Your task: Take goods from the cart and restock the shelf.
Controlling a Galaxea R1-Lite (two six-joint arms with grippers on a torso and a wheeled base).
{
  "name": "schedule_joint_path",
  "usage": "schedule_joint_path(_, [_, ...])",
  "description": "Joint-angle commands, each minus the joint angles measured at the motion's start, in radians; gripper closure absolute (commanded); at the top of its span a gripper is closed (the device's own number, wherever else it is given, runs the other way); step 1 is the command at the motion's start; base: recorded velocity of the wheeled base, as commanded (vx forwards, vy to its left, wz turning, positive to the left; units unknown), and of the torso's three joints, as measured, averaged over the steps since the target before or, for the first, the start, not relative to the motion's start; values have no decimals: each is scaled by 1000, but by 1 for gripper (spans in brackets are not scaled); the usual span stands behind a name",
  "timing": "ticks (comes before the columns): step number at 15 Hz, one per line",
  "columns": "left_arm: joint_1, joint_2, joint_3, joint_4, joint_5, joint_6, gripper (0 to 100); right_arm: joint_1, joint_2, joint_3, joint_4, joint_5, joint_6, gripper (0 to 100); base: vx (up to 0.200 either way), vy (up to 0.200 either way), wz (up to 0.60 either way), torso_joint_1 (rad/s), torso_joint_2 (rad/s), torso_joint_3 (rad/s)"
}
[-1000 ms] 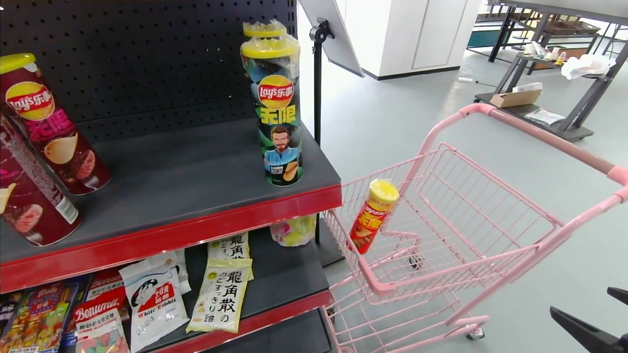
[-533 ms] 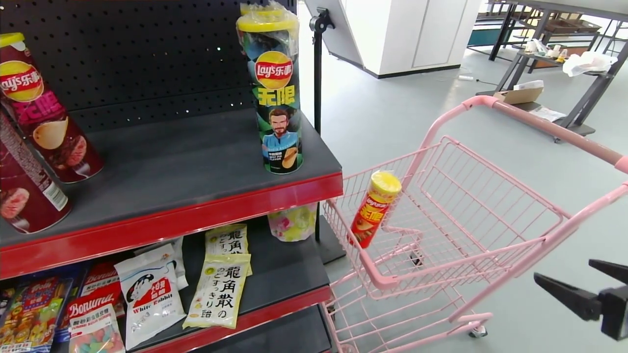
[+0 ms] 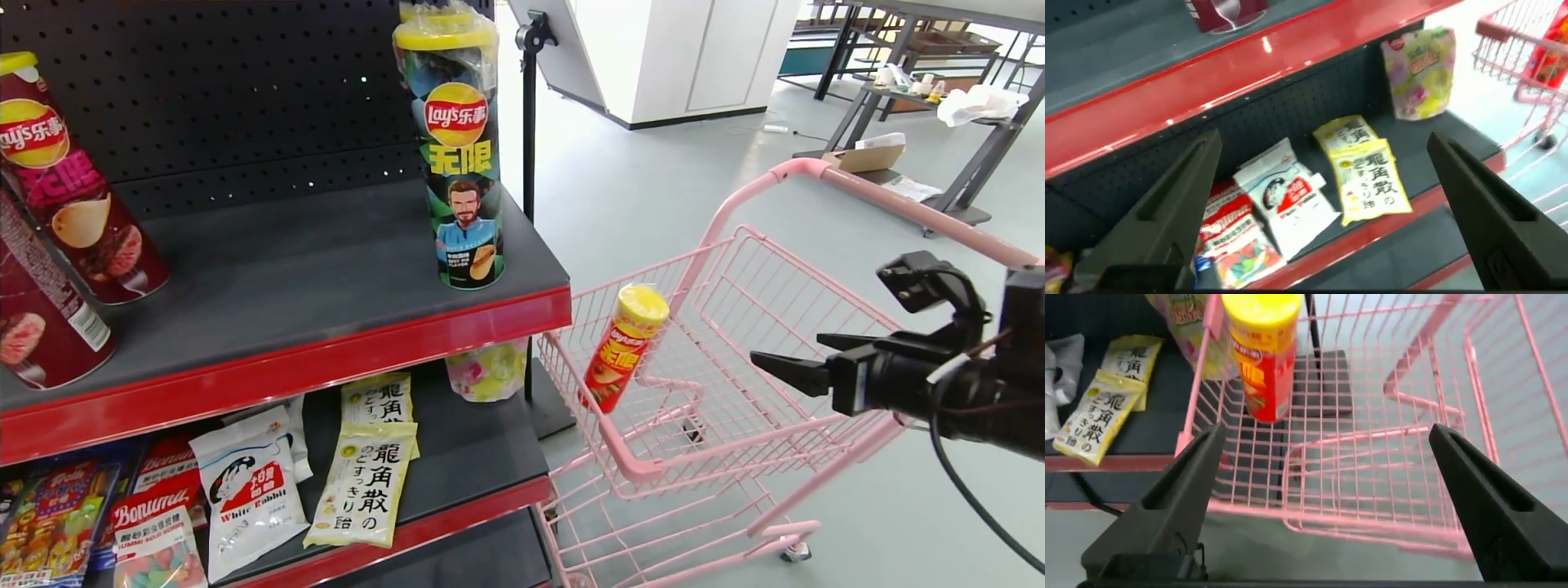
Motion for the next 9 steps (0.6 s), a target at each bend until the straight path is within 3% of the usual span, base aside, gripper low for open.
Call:
schedule_joint_path(1, [0,-8,0,3,-48,-30,0,52,230,-85,-104,29,33,0,0,0,0,0,0,0])
schedule_joint_path(4, [0,-8,23,3,-86,-35,0,157,294,-131,-113,37,153,0,0,0,0,0,0,0])
schedule_joint_path(9, [0,-8,41,4,-100,-34,0,174,495,-178,-279,115,143,0,0,0,0,0,0,0])
